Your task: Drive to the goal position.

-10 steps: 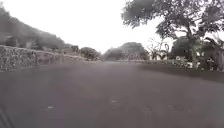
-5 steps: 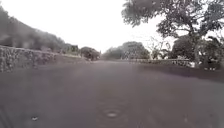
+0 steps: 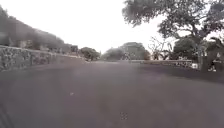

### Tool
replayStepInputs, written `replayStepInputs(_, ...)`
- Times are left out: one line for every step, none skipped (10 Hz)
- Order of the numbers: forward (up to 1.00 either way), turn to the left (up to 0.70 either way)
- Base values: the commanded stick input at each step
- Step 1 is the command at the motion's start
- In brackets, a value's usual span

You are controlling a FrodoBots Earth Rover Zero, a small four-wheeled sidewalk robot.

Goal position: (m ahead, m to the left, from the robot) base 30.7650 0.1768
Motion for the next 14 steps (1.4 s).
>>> replayStepInputs(0.70, 0.00)
replayStepInputs(0.70, 0.00)
replayStepInputs(0.70, 0.00)
replayStepInputs(0.70, 0.00)
replayStepInputs(0.70, 0.00)
replayStepInputs(0.71, 0.00)
replayStepInputs(0.77, 0.00)
replayStepInputs(0.83, 0.00)
replayStepInputs(0.85, 0.00)
replayStepInputs(0.85, 0.00)
replayStepInputs(0.85, 0.00)
replayStepInputs(0.85, 0.00)
replayStepInputs(0.85, 0.00)
replayStepInputs(0.21, 0.00)
